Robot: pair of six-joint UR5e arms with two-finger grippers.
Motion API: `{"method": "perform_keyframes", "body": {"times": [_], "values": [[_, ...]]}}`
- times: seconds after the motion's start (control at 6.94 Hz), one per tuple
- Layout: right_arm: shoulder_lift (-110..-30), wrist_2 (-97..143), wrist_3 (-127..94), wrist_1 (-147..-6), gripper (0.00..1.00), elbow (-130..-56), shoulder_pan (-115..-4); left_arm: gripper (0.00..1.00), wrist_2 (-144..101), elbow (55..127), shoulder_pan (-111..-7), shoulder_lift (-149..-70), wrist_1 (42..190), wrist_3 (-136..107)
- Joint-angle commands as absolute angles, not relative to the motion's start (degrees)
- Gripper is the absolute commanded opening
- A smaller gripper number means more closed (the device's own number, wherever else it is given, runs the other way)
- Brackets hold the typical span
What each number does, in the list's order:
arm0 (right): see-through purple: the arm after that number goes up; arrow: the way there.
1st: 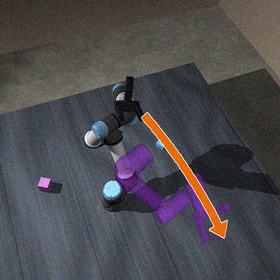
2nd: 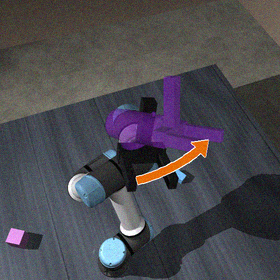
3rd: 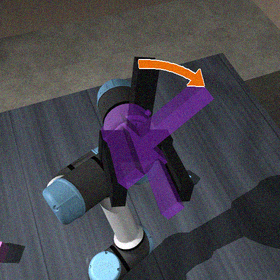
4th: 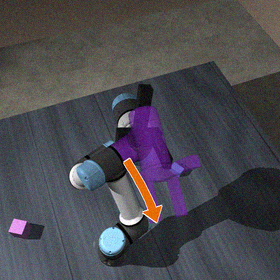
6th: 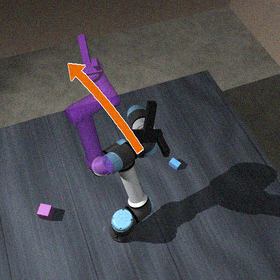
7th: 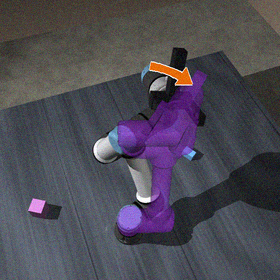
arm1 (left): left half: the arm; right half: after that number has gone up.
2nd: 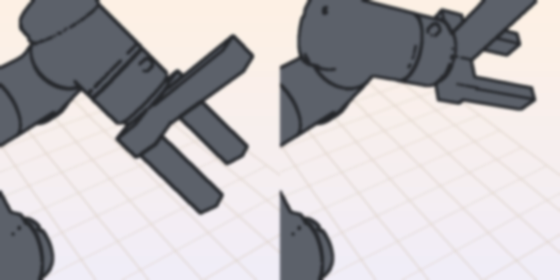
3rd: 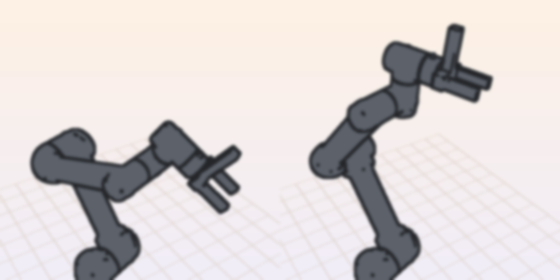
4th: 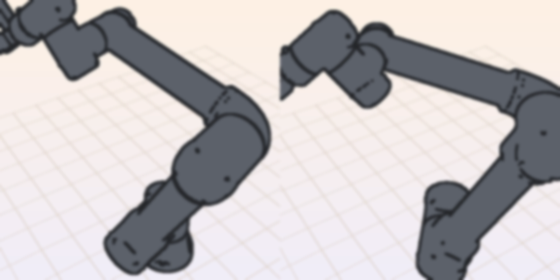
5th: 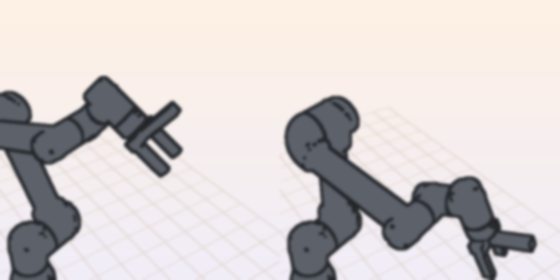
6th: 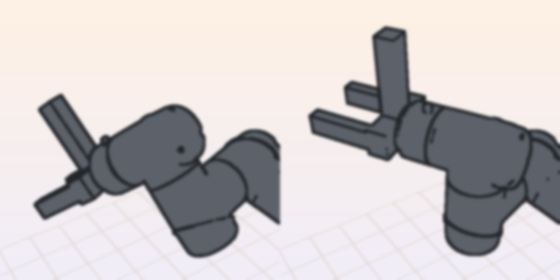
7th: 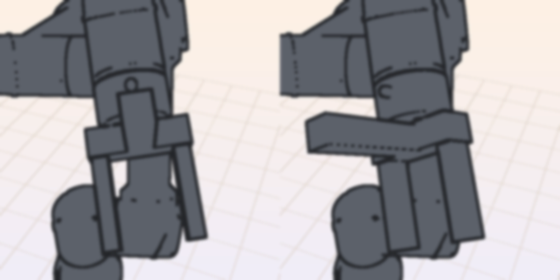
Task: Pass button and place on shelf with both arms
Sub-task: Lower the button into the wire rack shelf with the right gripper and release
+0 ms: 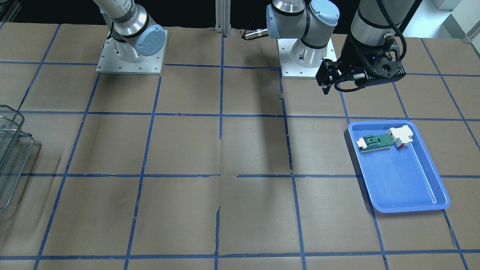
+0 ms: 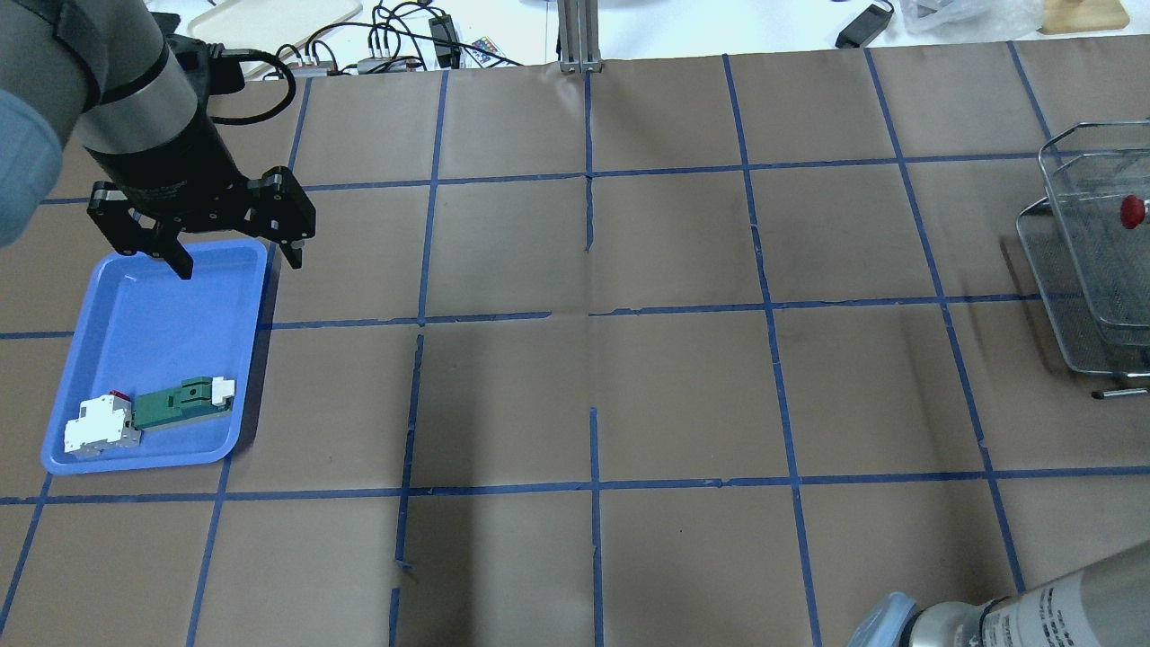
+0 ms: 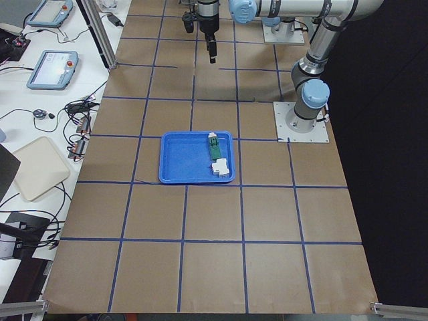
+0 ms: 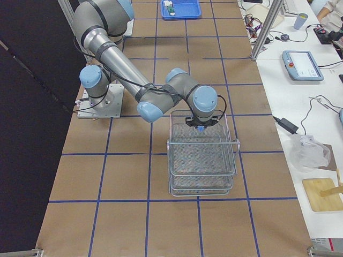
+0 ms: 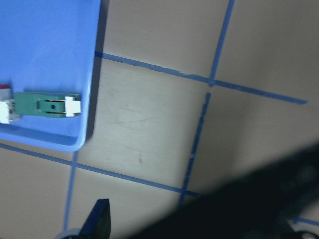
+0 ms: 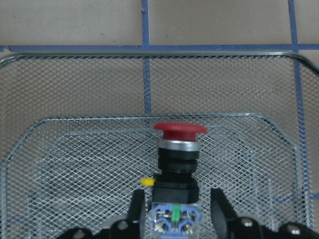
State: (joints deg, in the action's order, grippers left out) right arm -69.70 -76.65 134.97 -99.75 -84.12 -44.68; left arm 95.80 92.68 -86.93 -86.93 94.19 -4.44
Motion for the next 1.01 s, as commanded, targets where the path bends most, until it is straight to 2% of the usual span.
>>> {"method": "perform_keyframes", "body": {"times": [0.0,0.29,0.58,0.86], "values": [[-70.6,-76.9,134.9,-99.6,1.00,-83.8,-45.1,1.00,91.9,92.8,-86.0,-86.1,95.2,1.8],[-77.3,-78.6,126.8,-96.4,1.00,-84.2,-50.4,1.00,91.8,92.8,-85.7,-85.5,96.2,4.3],[-84.1,-81.0,104.9,-93.2,1.00,-84.9,-65.9,1.00,91.7,92.8,-85.6,-85.5,96.2,4.3],[-85.3,-86.1,77.6,-93.9,1.00,-85.6,-85.9,1.00,91.1,92.8,-85.7,-85.5,96.1,4.3]]}}
